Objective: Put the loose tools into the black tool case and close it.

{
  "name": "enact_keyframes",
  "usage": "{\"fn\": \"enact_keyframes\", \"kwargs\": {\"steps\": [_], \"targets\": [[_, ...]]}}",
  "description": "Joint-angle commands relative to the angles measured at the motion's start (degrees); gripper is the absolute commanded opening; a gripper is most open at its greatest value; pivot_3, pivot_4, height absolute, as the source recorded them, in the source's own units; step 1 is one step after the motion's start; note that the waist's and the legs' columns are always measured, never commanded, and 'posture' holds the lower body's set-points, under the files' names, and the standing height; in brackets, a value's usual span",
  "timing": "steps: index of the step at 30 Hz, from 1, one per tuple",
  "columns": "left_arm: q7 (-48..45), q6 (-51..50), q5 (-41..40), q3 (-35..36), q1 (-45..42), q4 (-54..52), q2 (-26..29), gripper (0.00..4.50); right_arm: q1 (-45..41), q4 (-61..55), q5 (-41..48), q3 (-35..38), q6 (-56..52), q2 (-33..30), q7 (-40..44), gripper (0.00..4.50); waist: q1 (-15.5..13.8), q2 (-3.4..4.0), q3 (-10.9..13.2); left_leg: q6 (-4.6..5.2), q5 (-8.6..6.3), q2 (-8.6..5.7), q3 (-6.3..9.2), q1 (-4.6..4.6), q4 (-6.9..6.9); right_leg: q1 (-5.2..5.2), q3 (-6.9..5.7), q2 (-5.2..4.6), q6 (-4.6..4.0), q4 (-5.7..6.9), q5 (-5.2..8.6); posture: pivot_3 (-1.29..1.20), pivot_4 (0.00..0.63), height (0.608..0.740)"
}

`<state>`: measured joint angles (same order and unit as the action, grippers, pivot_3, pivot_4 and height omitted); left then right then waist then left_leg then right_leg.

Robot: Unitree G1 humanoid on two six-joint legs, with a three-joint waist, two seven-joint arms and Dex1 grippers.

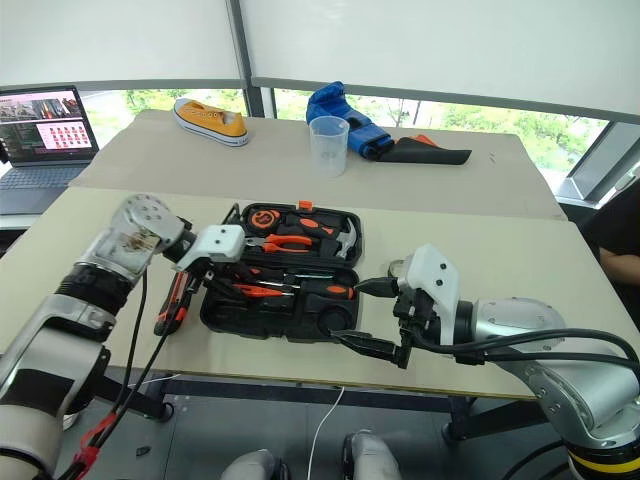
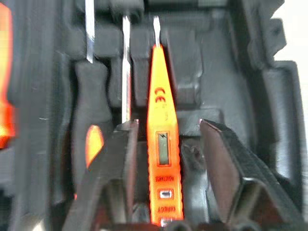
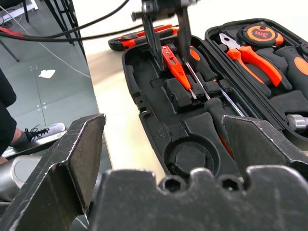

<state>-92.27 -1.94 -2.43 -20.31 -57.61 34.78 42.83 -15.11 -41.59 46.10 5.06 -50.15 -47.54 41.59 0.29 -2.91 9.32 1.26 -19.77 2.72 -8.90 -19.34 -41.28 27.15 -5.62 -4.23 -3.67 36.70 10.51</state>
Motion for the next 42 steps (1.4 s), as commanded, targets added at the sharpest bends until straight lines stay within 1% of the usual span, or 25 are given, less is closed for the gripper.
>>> {"fn": "enact_keyframes", "kwargs": {"steps": [1,2,3,5,6,7,15,22,26,35,42], "targets": [[0.22,-3.51,-5.41,5.10,2.53,-3.43,1.66,2.01,-0.29,-1.16,0.57,0.74,0.74,-0.68,0.23,4.50,-0.05,0.00,0.00,0.00,0.00,0.00,0.00,0.00,0.00,0.00,0.00,-0.01,0.01,0.00,0.01,0.00,0.150,0.724],[0.66,-4.56,-5.99,6.19,3.51,-3.86,1.53,1.48,-0.19,-1.11,0.55,0.69,0.74,-0.74,0.31,4.50,-0.11,0.01,0.00,0.00,0.00,-0.01,0.00,0.01,0.00,0.00,-0.01,-0.03,0.07,0.01,0.04,0.00,0.150,0.724],[1.20,-4.97,-6.45,7.12,4.44,-4.21,1.29,1.29,-0.13,-1.05,0.50,0.64,0.76,-0.82,0.40,4.50,-0.18,0.00,0.00,0.01,0.00,-0.02,-0.01,0.01,-0.01,-0.01,0.00,-0.05,0.13,0.04,0.07,0.00,0.150,0.724],[2.97,-4.90,-6.67,8.36,6.15,-4.32,0.45,0.46,-0.25,-0.85,0.42,0.44,0.78,-0.96,0.63,4.50,-0.32,0.00,0.00,0.01,0.00,-0.04,-0.01,0.00,-0.06,-0.01,-0.01,-0.06,0.22,0.05,0.11,0.00,0.150,0.724],[3.72,-4.85,-6.62,8.73,6.81,-4.38,-0.03,0.12,-0.35,-0.73,0.41,0.39,0.79,-1.00,0.73,4.50,-0.38,0.00,0.00,0.01,-0.01,-0.04,-0.01,-0.02,-0.08,-0.01,-0.02,-0.06,0.23,0.04,0.11,0.00,0.150,0.724],[4.39,-4.57,-6.73,9.14,7.51,-4.41,-0.60,0.04,-0.53,-0.58,0.35,0.28,0.77,-1.01,0.81,4.50,-0.49,0.00,0.00,0.02,-0.01,-0.05,-0.01,-0.02,-0.10,-0.01,-0.01,-0.07,0.23,0.05,0.10,0.00,0.150,0.724],[7.10,-3.35,-5.30,8.70,10.67,-5.37,-2.52,0.04,-0.97,0.34,-0.21,0.19,1.00,-1.53,1.83,4.50,-0.86,0.00,0.00,0.04,-0.03,-0.09,-0.02,-0.05,-0.12,-0.01,-0.02,-0.08,0.08,0.02,-0.02,0.00,0.150,0.724],[12.13,1.03,-4.30,9.56,13.04,-2.17,-6.56,0.04,-1.08,0.46,-0.34,-0.17,1.00,-1.38,1.74,4.50,-0.86,0.00,0.00,0.05,-0.03,-0.09,-0.01,-0.05,-0.14,-0.02,0.00,-0.09,0.09,0.03,-0.04,0.00,0.150,0.724],[13.45,2.16,-4.12,9.94,13.61,-0.47,-6.79,0.04,-0.96,0.36,-0.25,-0.15,0.91,-1.42,1.52,4.50,-0.81,0.00,0.00,0.05,-0.03,-0.08,-0.01,-0.03,-0.13,-0.03,0.00,-0.08,0.09,0.02,-0.04,0.00,0.150,0.724],[12.96,3.33,-4.00,11.07,16.78,0.05,-5.45,0.04,-1.19,0.69,-0.24,-0.40,1.01,-1.09,1.25,4.50,-0.79,0.01,-0.01,0.05,-0.03,-0.06,-0.02,0.01,-0.12,-0.05,-0.01,-0.08,0.10,0.02,-0.04,0.00,0.150,0.724],[13.88,2.48,-4.32,12.56,21.35,-3.99,-4.78,0.04,-1.68,1.70,-0.41,-0.75,1.25,-0.76,1.30,4.50,-0.74,0.10,-0.09,0.05,-0.03,-0.04,-0.02,0.09,-0.12,-0.15,0.00,-0.10,0.25,0.03,0.05,0.00,0.150,0.724]]}}
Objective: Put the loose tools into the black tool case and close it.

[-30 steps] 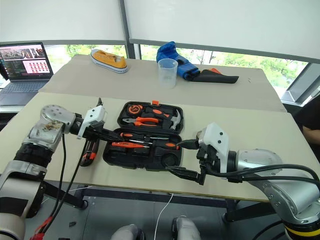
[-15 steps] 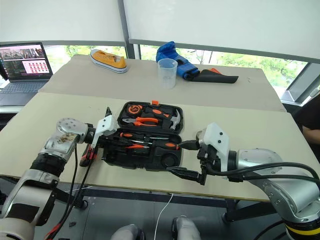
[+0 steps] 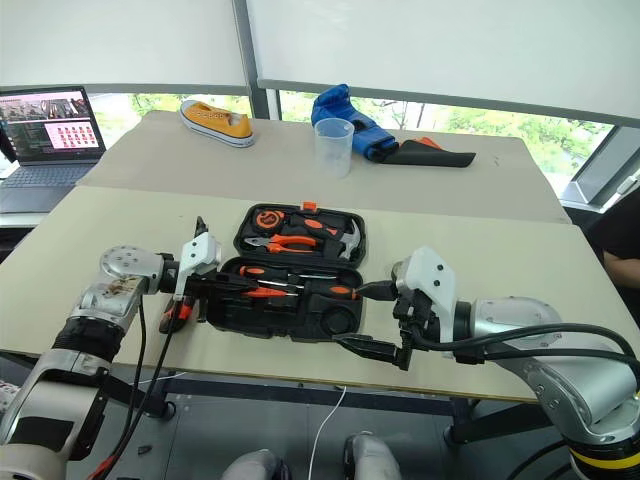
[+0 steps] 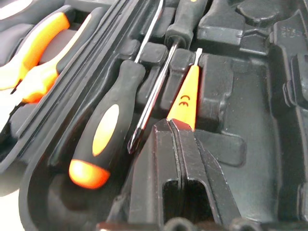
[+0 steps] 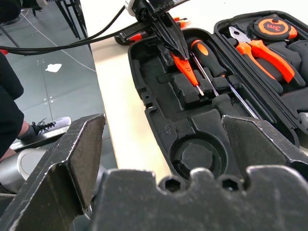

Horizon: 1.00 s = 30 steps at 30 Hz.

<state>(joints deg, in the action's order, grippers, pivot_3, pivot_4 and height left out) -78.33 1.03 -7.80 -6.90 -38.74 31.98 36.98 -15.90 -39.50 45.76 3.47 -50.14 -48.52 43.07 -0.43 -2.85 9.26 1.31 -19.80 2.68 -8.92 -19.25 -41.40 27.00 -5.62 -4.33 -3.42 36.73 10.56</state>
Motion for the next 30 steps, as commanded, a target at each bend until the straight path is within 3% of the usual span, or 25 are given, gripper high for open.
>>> {"fn": "enact_keyframes", "kwargs": {"steps": [1,10,19,30], "targets": [[0.14,-0.44,1.21,-0.87,2.73,-1.32,1.13,0.04,-0.91,-0.26,-0.16,0.70,1.34,0.24,-0.12,4.50,-0.05,0.04,-0.04,0.00,0.00,0.00,0.00,0.00,0.00,0.00,0.00,0.00,0.00,0.00,0.00,0.00,0.150,0.724],[2.80,-0.13,2.23,-1.04,2.05,1.58,0.70,0.04,-1.83,0.63,-0.88,-0.13,1.79,0.45,0.41,4.50,-0.09,0.07,-0.10,0.00,0.00,0.00,0.00,0.01,0.00,-0.02,0.00,0.00,0.01,0.01,0.00,0.00,0.150,0.724],[1.88,-10.76,-3.58,1.97,-1.26,-1.28,-1.13,0.04,-1.79,0.67,-1.40,-0.11,1.78,0.32,0.94,4.50,-0.16,0.11,-0.15,0.05,-0.03,0.05,0.03,0.01,-0.01,-0.30,-0.04,-0.02,0.26,-0.04,0.15,0.00,0.150,0.724],[2.70,-4.15,0.48,-0.49,0.79,0.61,-1.17,0.04,-1.98,0.73,-1.57,-0.11,1.58,0.59,1.04,4.50,-0.17,0.11,-0.15,0.05,-0.03,0.03,0.05,0.02,-0.01,-0.18,-0.10,-0.02,-0.02,-0.14,-0.01,0.00,0.150,0.724]]}}
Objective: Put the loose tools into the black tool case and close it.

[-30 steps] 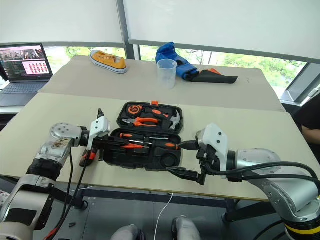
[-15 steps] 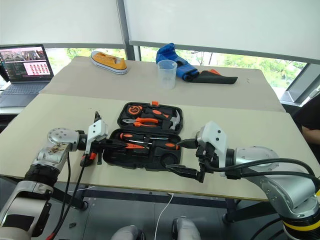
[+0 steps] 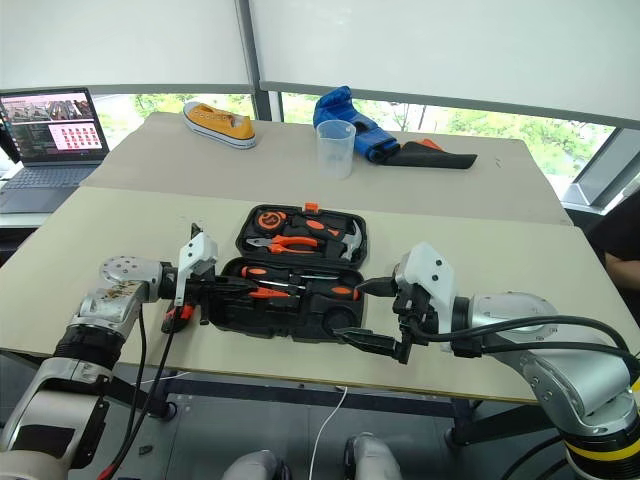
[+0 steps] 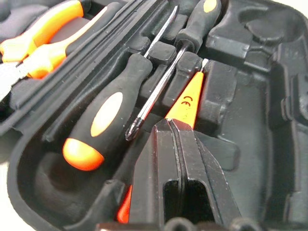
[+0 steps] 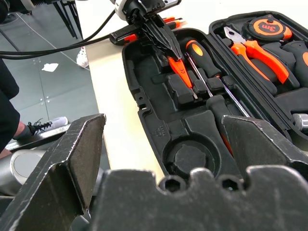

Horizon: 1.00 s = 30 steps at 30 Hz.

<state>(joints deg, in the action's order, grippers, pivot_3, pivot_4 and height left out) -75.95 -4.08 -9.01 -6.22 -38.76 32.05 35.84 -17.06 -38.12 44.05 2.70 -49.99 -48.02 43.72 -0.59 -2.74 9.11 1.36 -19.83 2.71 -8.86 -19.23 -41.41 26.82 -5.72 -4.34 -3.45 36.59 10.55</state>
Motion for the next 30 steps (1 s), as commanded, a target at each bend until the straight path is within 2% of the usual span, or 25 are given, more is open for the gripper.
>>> {"fn": "enact_keyframes", "kwargs": {"steps": [1,5,7,11,12,14,17,20,23,25,28,30], "targets": [[0.33,0.89,1.56,-1.06,1.01,0.26,0.06,0.04,-0.89,-0.62,0.12,0.60,1.43,0.10,0.41,4.50,0.01,0.00,0.00,0.00,0.00,0.00,0.00,0.00,0.00,0.00,0.00,0.00,0.06,0.00,0.03,0.00,0.150,0.724],[1.05,-0.55,0.10,0.89,2.13,-2.85,1.56,0.04,-1.25,-0.33,-0.17,0.00,1.76,0.33,0.69,4.50,0.08,0.00,0.00,0.00,0.00,0.01,0.00,0.00,0.01,-0.01,0.01,0.00,0.11,0.01,0.06,0.00,0.150,0.724],[1.75,-5.47,-2.70,3.91,3.54,-7.91,3.73,0.04,-2.10,0.25,-0.50,-0.64,2.16,0.57,1.18,4.50,0.38,0.00,0.00,0.00,0.00,0.02,0.00,0.00,0.01,0.00,0.02,0.01,0.11,0.00,0.06,0.00,0.150,0.724],[6.43,-19.83,-11.10,14.97,10.35,-21.93,9.48,1.00,-5.08,2.88,-1.29,-2.25,3.97,1.85,2.78,4.50,1.40,-0.05,0.03,-0.01,0.00,0.09,0.00,-0.09,0.03,0.21,0.06,0.05,0.11,0.04,0.07,0.00,0.150,0.724],[8.64,-24.09,-13.27,19.87,14.22,-26.15,11.01,1.49,-6.08,3.89,-1.37,-2.94,4.46,2.41,3.63,4.50,1.53,-0.05,0.04,-0.02,0.01,0.13,0.00,-0.08,0.06,0.22,0.06,0.04,0.10,0.05,0.07,0.00,0.150,0.724],[12.16,-30.05,-16.04,28.07,21.87,-32.68,12.78,2.11,-7.66,5.50,-1.39,-4.26,5.09,3.20,5.50,4.50,1.80,-0.05,0.04,-0.03,0.01,0.15,-0.01,-0.04,0.13,0.24,0.11,0.01,0.10,0.01,0.07,0.00,0.150,0.724],[16.36,-35.77,-18.28,38.46,33.73,-40.98,12.50,3.20,-9.65,7.52,-1.60,-6.33,6.00,3.86,8.75,4.50,1.75,0.04,0.06,-0.05,0.01,0.12,-0.07,0.05,0.36,0.25,0.13,-0.03,0.23,-0.04,0.17,0.00,0.150,0.724],[20.76,-39.16,-19.98,44.53,42.57,-48.33,9.76,4.38,-11.21,9.46,-2.58,-7.91,7.01,4.38,11.06,4.50,0.99,0.06,0.09,-0.06,0.00,0.11,-0.12,0.04,0.42,0.28,0.07,-0.05,0.20,-0.06,0.20,0.00,0.150,0.724],[25.01,-42.23,-20.91,47.47,50.48,-56.26,6.07,4.45,-12.83,11.40,-3.55,-9.33,7.89,4.82,13.43,4.50,-0.09,0.07,0.09,-0.07,-0.01,0.09,-0.13,0.00,0.40,0.27,-0.01,-0.09,0.16,-0.11,0.19,0.00,0.150,0.724],[28.96,-45.33,-21.09,47.36,52.72,-59.76,4.68,4.45,-13.61,12.46,-4.05,-9.84,8.42,4.83,14.89,4.50,-0.19,0.08,0.09,-0.09,-0.02,0.10,-0.14,-0.01,0.44,0.25,0.02,-0.08,-0.01,-0.32,0.07,0.00,0.150,0.724],[35.25,-48.69,-19.31,44.15,49.81,-60.26,5.38,4.45,-13.99,13.07,-5.16,-10.38,9.08,4.84,16.07,4.50,-0.55,0.08,0.09,-0.10,-0.01,0.09,-0.11,-0.03,0.43,0.21,-0.05,-0.07,-0.10,-0.34,-0.01,0.00,0.150,0.724],[41.18,-55.64,-20.16,41.89,43.44,-59.86,5.12,4.45,-13.75,13.04,-5.78,-10.43,9.31,4.73,16.37,4.50,-0.72,0.08,0.09,-0.15,0.02,0.09,-0.10,0.00,0.47,0.20,-0.05,-0.05,-0.12,-0.32,-0.02,0.00,0.150,0.724]]}}
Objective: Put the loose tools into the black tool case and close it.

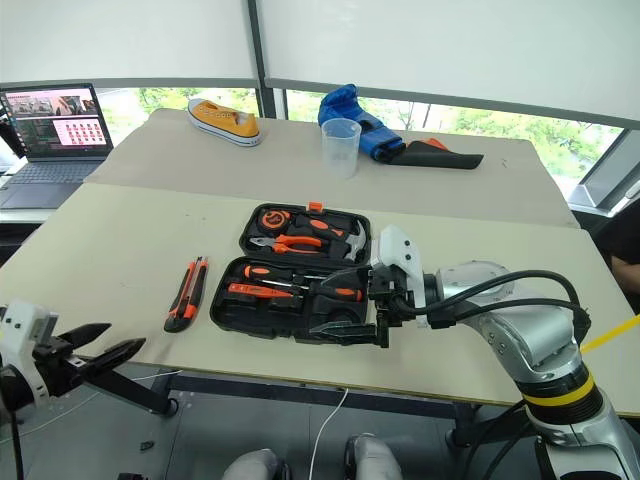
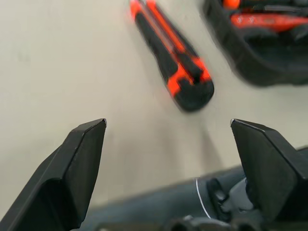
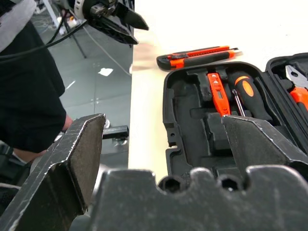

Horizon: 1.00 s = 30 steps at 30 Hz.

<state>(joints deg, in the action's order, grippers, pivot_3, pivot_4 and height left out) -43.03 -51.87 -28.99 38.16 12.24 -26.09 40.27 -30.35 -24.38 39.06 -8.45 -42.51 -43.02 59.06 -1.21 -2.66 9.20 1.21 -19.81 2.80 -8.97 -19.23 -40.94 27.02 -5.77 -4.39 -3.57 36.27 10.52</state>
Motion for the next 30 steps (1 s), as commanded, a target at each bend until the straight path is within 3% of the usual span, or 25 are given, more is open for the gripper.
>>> {"fn": "enact_keyframes", "kwargs": {"steps": [1,7,16,20,21,24,26,30], "targets": [[10.58,-11.14,-0.30,-3.94,-10.23,-1.76,0.85,4.45,-0.19,-0.90,-0.93,0.82,1.84,-0.37,1.10,4.50,-0.20,0.00,0.00,-0.02,0.01,-0.01,0.01,0.00,0.00,-0.01,0.00,0.01,-0.02,0.02,-0.02,0.00,0.150,0.724],[18.00,-27.68,-2.02,-9.36,-25.93,2.12,-0.55,4.45,2.33,-4.32,0.01,2.22,0.80,-0.75,-0.28,4.50,0.61,-0.02,-0.01,-0.09,0.06,-0.02,0.03,0.02,0.00,-0.04,0.01,0.08,-0.08,0.03,-0.09,0.00,0.150,0.724],[18.79,-30.73,-0.15,-22.68,-33.25,11.49,0.79,4.45,5.48,-8.30,-0.66,3.63,0.67,-0.78,-5.19,4.50,0.81,-0.01,-0.01,-0.18,0.05,-0.07,-0.12,0.08,0.15,0.01,-0.18,0.11,-0.09,0.03,-0.10,0.00,0.150,0.724],[20.40,-26.64,3.67,-26.76,-33.18,17.34,1.66,3.35,6.67,-9.52,-0.82,4.30,0.62,-1.22,-6.43,4.50,0.57,0.27,-0.17,-0.18,0.05,-0.13,-0.21,0.21,0.16,-0.01,-0.08,0.05,-0.08,0.12,-0.09,0.00,0.150,0.724],[20.38,-25.70,4.09,-26.86,-33.52,18.46,1.65,2.82,6.85,-9.70,-0.82,4.46,0.56,-1.30,-6.65,4.50,0.55,0.40,-0.25,-0.18,0.05,-0.15,-0.25,0.26,0.16,-0.02,-0.02,0.03,-0.07,0.17,-0.09,0.00,0.150,0.724],[19.44,-23.49,4.52,-26.12,-35.27,21.54,2.34,1.78,7.54,-10.35,0.22,5.33,-0.15,-1.66,-7.09,4.50,0.54,0.44,-0.26,-0.20,0.06,-0.17,-0.37,0.56,0.16,-0.17,0.22,0.00,-0.06,0.41,-0.03,0.00,0.150,0.724],[18.90,-22.52,4.46,-25.54,-36.31,22.89,2.93,1.75,7.84,-10.64,0.70,5.78,-0.31,-2.01,-7.15,4.50,0.52,0.44,-0.26,-0.23,0.06,-0.13,-0.35,0.86,0.20,-0.42,0.33,-0.01,0.25,0.41,0.23,0.00,0.150,0.724],[6.57,-3.15,4.66,-24.79,-40.29,28.11,8.05,1.75,8.80,-10.99,3.34,7.75,-2.78,-2.79,-7.62,4.50,0.71,0.25,-0.15,-0.76,-0.16,-0.02,-0.26,0.92,0.21,-0.50,0.33,-0.02,0.26,0.43,0.27,0.00,0.150,0.724]]}}
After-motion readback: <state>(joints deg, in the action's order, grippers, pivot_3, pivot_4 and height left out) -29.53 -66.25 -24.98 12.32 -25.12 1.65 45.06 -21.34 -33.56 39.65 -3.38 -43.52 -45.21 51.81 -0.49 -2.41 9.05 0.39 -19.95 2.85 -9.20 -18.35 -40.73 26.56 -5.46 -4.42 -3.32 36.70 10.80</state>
